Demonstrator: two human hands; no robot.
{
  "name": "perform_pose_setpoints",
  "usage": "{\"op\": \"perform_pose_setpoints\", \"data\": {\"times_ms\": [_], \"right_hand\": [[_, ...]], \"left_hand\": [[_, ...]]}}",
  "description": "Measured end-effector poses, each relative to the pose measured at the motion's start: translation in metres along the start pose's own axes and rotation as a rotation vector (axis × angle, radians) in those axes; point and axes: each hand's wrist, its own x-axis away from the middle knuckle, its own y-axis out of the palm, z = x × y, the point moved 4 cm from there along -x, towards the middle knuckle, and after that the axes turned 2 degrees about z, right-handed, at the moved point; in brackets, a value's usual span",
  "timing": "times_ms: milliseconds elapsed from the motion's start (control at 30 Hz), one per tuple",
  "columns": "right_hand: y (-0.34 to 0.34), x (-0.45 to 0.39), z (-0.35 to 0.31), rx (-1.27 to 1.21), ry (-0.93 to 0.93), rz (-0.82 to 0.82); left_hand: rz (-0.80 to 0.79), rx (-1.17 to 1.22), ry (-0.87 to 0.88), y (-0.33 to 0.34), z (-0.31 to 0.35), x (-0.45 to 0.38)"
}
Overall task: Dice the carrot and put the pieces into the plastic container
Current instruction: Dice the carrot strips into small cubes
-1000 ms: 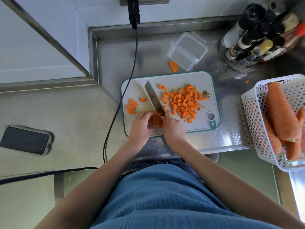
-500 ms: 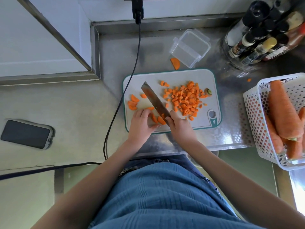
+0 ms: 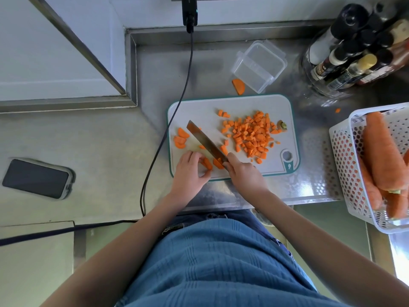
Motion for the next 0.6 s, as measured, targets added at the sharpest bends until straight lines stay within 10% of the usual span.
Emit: {"op": "perform_pose_setpoints", "data": {"times_ms": [233,600], "right_hand": [[0.010,-0.001,-0.004,0.152,0.037,-0.048],[-0.013,0.013,-0.001,-0.312,0.071,0.077]], "left_hand": [[-0.024,0.028,-0.029,0.000,-0.001,0.000],[-0.026,0.076,0.003,0.005,0.011,-0.008]]}}
